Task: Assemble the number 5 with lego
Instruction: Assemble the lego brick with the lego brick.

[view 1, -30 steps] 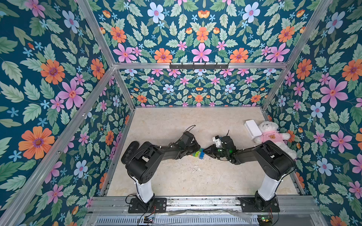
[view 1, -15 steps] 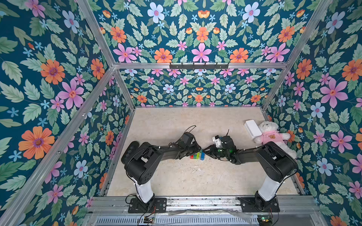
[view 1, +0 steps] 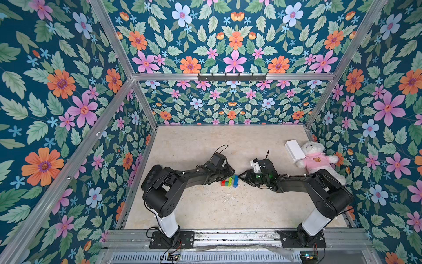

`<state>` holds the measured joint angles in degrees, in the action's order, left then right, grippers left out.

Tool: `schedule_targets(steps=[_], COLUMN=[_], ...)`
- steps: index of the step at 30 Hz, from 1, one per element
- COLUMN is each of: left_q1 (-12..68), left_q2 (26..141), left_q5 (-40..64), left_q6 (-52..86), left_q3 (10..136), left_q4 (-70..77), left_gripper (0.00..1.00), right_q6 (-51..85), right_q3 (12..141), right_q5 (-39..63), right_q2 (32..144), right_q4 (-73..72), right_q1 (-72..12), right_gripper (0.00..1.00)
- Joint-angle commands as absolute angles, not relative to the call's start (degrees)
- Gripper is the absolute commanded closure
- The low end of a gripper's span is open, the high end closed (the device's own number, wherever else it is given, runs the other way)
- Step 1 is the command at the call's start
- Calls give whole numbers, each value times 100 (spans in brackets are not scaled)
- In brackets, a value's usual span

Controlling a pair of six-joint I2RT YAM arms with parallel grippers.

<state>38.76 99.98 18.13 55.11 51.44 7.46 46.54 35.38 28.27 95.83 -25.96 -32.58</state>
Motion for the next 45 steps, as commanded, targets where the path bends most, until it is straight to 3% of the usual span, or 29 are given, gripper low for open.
schedule_targets(steps=[1,7,19,31,45], left_q1=[3872,3863,3685,3624,3630], left_q2=[9916,9596,8441,9040,9338], left_q5=[1768,1546,924,1290,1520], left_q6=[5361,5224,5046,5003,5034], left_q3=[5236,5200,3974,4034,4047], left_q4=[601,366,193,1039,1344], left_gripper=[50,52,59,58,66], right_q6=[4454,4333,4278,4265,3887], right_q3=[3547,3682,4135,4375,4603], right_q5=[2525,2293,2360,2325,2329], right_q2=[9297,9270,9770,10061,10222], right_q4=[-2191,-1819,-1731,-1724,-1490], right_q1=[-3305,-3392,-3540,-3600,-3601], right_gripper=[49,47,49,53,58])
